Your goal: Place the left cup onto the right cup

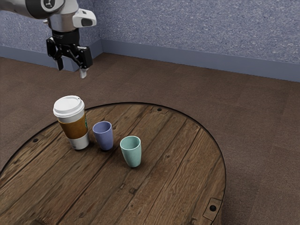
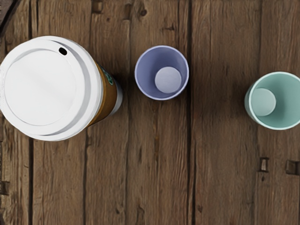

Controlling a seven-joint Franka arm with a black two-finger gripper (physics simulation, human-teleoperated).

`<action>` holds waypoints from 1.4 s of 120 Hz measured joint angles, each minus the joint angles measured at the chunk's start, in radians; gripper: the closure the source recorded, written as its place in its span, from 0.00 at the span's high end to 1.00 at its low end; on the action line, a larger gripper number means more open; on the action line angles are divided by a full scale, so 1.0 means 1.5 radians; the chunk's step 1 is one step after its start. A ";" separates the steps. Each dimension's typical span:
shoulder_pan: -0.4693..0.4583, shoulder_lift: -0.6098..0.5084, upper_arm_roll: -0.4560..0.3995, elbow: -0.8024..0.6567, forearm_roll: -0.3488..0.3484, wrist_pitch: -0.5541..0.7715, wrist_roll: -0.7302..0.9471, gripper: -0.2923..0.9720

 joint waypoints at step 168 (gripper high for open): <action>-0.015 0.180 0.011 -0.180 0.023 0.360 -0.066 0.77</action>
